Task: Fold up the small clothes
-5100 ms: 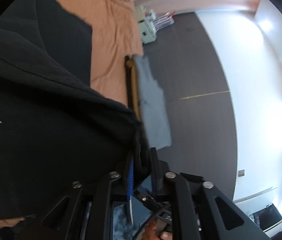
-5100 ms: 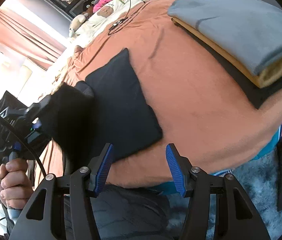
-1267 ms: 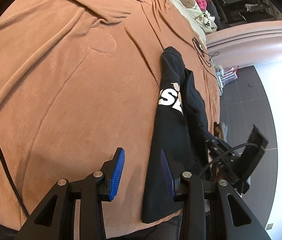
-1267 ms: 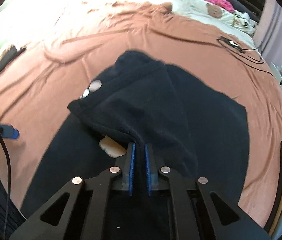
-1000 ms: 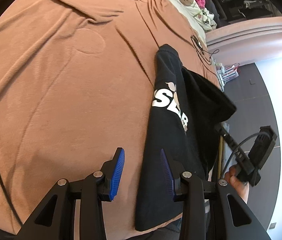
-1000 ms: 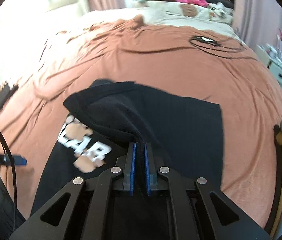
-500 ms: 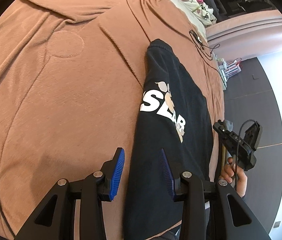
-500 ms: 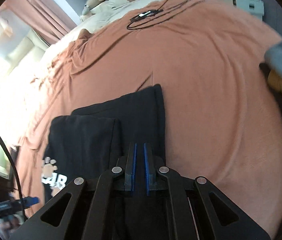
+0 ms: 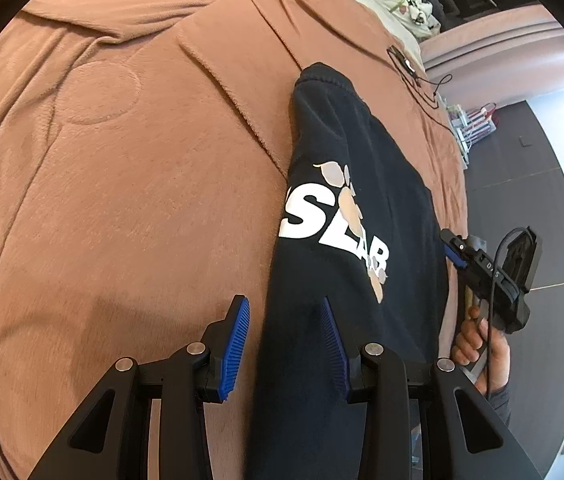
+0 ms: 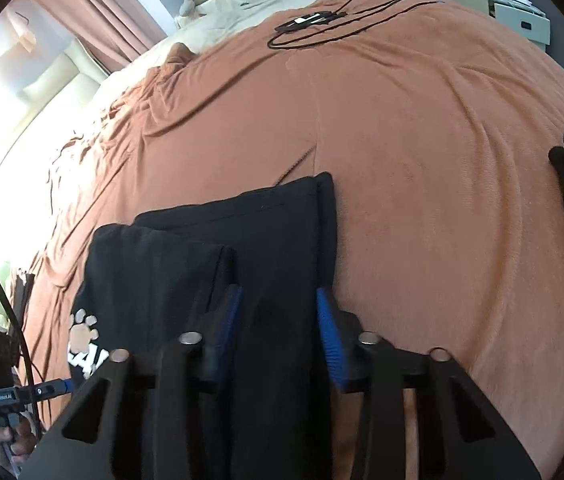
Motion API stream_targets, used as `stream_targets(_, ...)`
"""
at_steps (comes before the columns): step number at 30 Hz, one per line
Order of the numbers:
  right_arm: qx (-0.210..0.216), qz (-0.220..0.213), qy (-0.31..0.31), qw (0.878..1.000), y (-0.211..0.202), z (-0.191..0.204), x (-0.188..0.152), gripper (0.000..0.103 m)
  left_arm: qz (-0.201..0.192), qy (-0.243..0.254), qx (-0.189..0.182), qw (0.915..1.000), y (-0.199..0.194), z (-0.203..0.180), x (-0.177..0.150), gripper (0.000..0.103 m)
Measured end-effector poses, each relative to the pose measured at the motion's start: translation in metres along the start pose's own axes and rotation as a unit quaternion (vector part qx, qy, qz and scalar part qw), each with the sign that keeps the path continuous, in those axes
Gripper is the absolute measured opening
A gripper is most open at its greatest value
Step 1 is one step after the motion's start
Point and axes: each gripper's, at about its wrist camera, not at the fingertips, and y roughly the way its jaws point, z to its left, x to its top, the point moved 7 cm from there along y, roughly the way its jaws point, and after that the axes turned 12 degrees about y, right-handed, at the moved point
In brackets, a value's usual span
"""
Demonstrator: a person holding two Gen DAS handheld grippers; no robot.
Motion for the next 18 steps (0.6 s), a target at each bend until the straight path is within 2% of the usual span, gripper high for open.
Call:
stream_targets(4, 0.013, -0.001, -0.002, 1.0, 0.003, 0.008, 0.009, 0.026, 0.006, 0.004, 0.002, 1.0, 0.006, -0.001, 0.002, 0.039)
stream_targets(9, 0.023, 0.009, 0.01, 1.0, 0.016, 0.003, 0.022, 0.024, 0.009, 0.006, 0.003, 0.9999, 0.013, -0.003, 0.007, 0.039)
stream_targets(12, 0.018, 0.009, 0.011, 1.0, 0.021, 0.001, 0.029, 0.01, 0.009, 0.009, 0.008, 0.9999, 0.016, -0.004, 0.012, 0.039)
stream_targets(13, 0.016, 0.008, 0.01, 1.0, 0.022, 0.002, 0.03, 0.0, 0.009, 0.011, 0.011, 0.9998, 0.017, -0.004, 0.013, 0.039)
stream_targets(15, 0.001, -0.008, 0.006, 1.0, 0.02, 0.0, 0.034, 0.0, 0.01, 0.013, 0.014, 0.9998, 0.018, -0.004, 0.016, 0.039)
stream_targets(18, 0.004, -0.023, 0.011, 1.0, 0.009, -0.002, 0.036, 0.0, 0.007, 0.016, 0.014, 0.9997, 0.016, -0.004, 0.019, 0.039)
